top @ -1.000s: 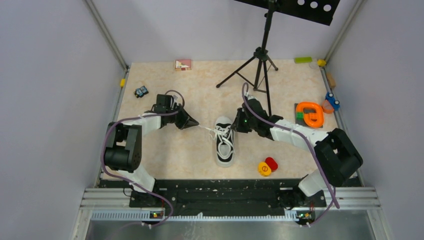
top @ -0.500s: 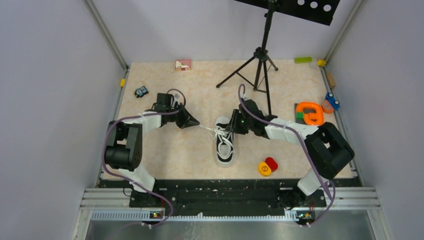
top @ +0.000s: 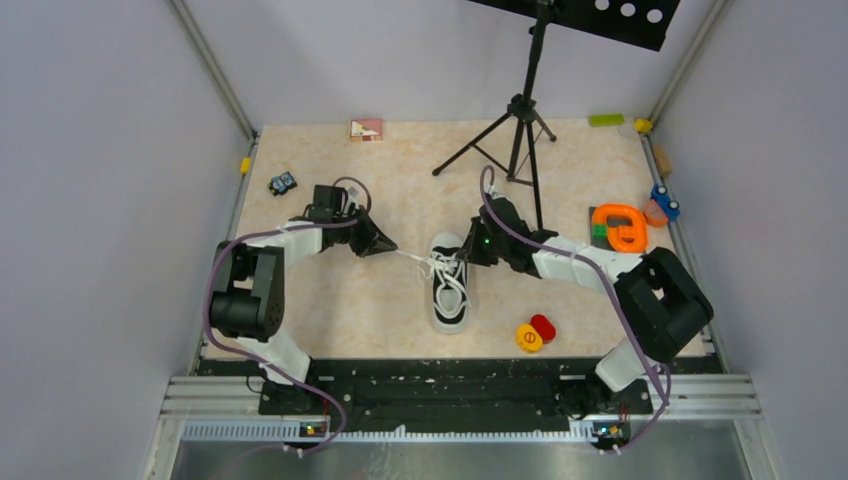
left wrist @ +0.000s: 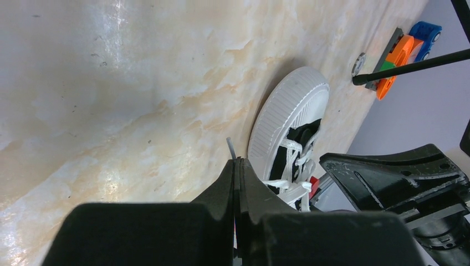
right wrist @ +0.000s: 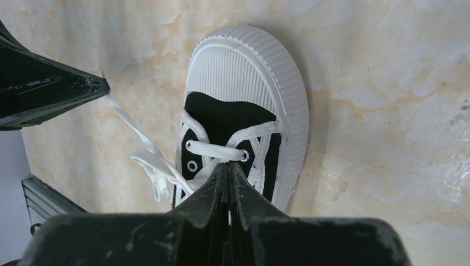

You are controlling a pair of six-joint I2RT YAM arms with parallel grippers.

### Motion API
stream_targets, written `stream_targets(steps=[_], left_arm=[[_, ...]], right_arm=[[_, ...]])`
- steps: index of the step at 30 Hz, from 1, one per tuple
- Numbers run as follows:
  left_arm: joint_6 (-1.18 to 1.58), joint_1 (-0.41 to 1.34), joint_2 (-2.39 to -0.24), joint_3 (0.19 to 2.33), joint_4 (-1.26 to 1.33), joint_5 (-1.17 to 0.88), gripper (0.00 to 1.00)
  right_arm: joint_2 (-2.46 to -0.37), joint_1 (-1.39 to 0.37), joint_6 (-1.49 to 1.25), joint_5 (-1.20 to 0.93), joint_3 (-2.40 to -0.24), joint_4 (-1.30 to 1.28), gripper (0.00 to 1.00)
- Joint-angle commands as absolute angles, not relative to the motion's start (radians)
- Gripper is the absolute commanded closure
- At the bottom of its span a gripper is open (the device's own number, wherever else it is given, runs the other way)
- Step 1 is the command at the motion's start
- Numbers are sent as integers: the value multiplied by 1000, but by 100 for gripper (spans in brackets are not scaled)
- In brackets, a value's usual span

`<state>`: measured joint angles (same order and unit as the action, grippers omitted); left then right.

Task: Tie the shoes
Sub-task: Tie the shoelace on the shoe.

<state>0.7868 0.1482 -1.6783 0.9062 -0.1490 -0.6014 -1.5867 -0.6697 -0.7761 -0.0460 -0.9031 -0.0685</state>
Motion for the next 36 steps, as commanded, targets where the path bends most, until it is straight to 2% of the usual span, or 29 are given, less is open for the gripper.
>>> stream_targets(steps=[1,5,6,7,8,10,15,20,30,34,36], left_arm=[[763,140,-1670,943,-153,-588,100],[757,140,-1670,945,-153,-592,100],[756,140,-1671,946,-153,-593,100],[756,140,-1673,946,-153,-597,100],[753,140,-1675,949,-155,-600,100],[751,140,-1678,949,-155,-603,100],[751,140,-1679,945,-152,-607,100],[751,140,-1680,944,-150,-609,100],[752,140,-1684,938,-144,-612,100],[753,140,-1683,937,-144,-612,100],[753,140,-1683,936,-144,-611,100]], right_arm=[[-1528,-661,-789,-15,-889,-30,100],[-1523,-660,-792,-27,-885,-21,100],[-1528,-660,-792,-33,-890,-23,96],[-1532,-659,-792,-41,-894,-24,79],[-1538,-660,-792,-46,-897,-23,70],[-1545,-660,-793,-59,-897,-12,63],[-1567,-660,-791,-86,-907,-19,63],[-1577,-660,-800,-113,-896,-10,68],[-1592,-660,-828,-111,-868,-9,64],[-1598,-660,-837,-108,-861,-8,67],[-1594,-660,-841,-105,-857,-8,73]])
